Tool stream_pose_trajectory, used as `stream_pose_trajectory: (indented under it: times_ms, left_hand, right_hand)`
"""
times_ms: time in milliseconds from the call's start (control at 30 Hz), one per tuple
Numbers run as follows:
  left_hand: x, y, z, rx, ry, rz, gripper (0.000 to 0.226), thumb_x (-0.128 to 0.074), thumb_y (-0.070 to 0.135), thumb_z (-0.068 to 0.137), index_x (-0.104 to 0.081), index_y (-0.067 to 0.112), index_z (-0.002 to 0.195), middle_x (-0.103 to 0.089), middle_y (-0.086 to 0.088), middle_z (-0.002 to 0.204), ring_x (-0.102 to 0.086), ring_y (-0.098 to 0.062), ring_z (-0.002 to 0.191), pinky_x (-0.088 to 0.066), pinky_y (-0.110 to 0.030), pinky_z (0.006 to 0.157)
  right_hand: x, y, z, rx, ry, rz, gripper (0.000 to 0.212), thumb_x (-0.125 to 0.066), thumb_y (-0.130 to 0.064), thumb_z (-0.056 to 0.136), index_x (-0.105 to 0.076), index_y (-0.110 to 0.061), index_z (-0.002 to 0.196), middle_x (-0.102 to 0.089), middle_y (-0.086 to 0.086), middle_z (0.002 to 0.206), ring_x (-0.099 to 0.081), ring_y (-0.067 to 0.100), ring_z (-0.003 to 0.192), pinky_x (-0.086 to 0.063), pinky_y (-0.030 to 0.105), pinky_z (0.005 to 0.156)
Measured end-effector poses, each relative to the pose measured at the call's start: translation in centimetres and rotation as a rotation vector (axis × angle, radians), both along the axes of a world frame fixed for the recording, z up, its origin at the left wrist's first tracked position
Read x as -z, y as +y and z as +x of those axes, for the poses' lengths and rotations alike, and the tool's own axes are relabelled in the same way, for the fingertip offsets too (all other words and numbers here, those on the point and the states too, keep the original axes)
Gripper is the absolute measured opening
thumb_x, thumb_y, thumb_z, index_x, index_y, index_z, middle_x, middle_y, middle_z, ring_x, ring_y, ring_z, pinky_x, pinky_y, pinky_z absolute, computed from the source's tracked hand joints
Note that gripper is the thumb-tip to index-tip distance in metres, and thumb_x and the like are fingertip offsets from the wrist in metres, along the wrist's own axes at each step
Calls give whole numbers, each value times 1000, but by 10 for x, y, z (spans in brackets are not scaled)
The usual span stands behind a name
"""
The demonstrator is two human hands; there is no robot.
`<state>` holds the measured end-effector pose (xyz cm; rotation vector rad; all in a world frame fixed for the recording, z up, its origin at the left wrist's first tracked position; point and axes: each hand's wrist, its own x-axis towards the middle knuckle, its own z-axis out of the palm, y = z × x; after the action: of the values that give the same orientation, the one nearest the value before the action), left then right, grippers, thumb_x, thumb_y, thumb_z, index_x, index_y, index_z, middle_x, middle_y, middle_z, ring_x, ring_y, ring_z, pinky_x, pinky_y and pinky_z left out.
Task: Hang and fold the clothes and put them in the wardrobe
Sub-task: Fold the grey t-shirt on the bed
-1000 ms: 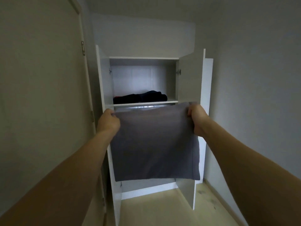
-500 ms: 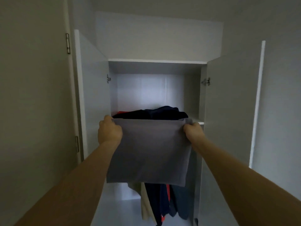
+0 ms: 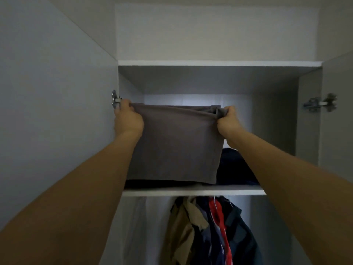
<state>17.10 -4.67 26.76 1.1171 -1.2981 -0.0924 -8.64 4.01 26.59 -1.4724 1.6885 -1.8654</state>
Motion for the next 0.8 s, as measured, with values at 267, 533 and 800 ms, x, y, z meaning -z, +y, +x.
stream_pose_trajectory:
  times_ms: [267, 533, 800]
  left_hand:
    - [-56, -162, -58, -92, 65, -114, 29, -33, 18, 103, -47, 7, 126, -47, -26, 125, -51, -42, 108, -37, -42, 86]
    - [-49, -314, -66, -327, -174, -6, 28, -40, 11, 95, -50, 7, 121, -46, -26, 124, -51, -46, 109, -40, -47, 95]
    - [63, -489, -106, -500, -721, 280, 32, -40, 18, 98, -45, 11, 129, -47, -20, 128, -49, -40, 115, -39, -43, 98]
  right_hand:
    - [-47, -187, -39, -33, -109, -213, 35, -28, 4, 86, -32, -21, 110, -41, -4, 88, -42, 10, 74, -40, 28, 65]
    - [-37, -364, -57, 18, 170, -116, 26, -39, -13, 93, -27, -20, 115, -56, 8, 102, -53, 18, 77, -45, 41, 77]
    - [80, -541, -77, 103, 115, 379, 55, -29, -25, 103, -13, -1, 150, -35, 26, 148, -38, 40, 133, -27, 46, 113]
